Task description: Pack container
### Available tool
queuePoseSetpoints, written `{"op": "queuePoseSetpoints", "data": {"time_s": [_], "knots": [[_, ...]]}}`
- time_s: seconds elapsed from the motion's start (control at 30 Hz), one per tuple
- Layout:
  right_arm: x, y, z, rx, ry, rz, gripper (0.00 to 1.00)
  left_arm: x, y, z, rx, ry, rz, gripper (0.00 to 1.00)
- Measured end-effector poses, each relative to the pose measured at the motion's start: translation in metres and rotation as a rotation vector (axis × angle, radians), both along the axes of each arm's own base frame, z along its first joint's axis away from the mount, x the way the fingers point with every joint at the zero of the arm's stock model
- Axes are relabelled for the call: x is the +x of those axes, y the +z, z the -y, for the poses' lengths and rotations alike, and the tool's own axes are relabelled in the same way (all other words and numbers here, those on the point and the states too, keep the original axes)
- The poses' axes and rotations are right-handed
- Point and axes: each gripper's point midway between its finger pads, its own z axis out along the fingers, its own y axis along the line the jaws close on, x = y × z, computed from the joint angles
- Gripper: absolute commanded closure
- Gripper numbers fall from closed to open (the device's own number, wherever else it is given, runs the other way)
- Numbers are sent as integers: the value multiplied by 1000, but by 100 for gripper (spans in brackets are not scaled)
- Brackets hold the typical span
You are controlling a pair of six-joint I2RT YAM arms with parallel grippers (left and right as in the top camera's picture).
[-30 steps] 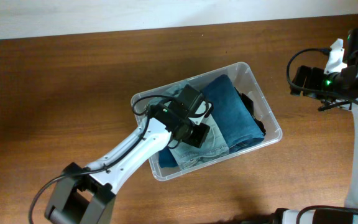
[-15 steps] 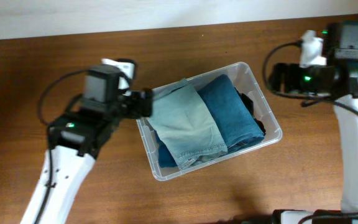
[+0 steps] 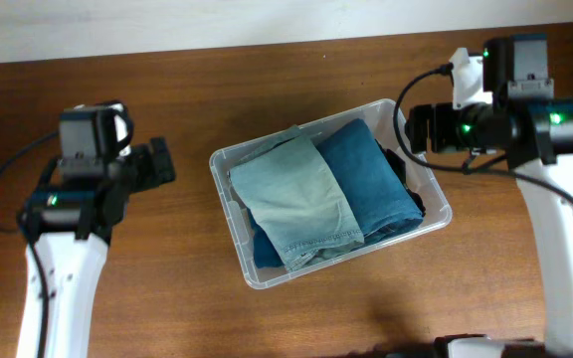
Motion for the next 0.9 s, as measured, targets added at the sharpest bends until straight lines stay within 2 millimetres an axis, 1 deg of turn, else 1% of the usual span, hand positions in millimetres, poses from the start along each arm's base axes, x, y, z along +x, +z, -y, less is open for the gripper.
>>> {"op": "queuePoseSetpoints", "data": {"time_s": [0.13, 0.2, 0.23, 0.27, 0.33, 0.4, 0.43, 0.5, 0.6, 0.77, 0.9], "knots": [[-24, 10, 3, -7, -27, 98, 1, -29, 17, -3, -3, 6, 111, 1], [-43, 14, 4, -3, -38, 186, 2, -48, 26, -4, -7, 7, 198, 1], [-52, 13, 4, -2, -42, 221, 1, -57, 31, -4, -9, 8, 253, 1], [-63, 9, 4, -1, -45, 255, 2, -67, 32, -5, -11, 9, 295, 1], [-83, -5, 4, 1, -50, 297, 1, -85, 29, -6, -14, 13, 358, 1], [-101, -23, 4, 1, -51, 321, 1, -96, 26, -7, -15, 17, 419, 0], [-109, -33, 4, 2, -51, 321, 2, -100, 23, -7, -17, 19, 437, 1], [-121, -51, 4, 1, -54, 311, 1, -109, 10, -8, -17, 19, 424, 1], [-131, -69, 5, 0, -56, 297, 1, -125, -15, -8, -12, 20, 335, 1], [-138, -88, 5, 0, -56, 260, 2, -148, -49, -10, -3, 21, 172, 0], [-139, -96, 5, -1, -55, 233, 2, -164, -66, -11, 4, 23, 80, 1]]}}
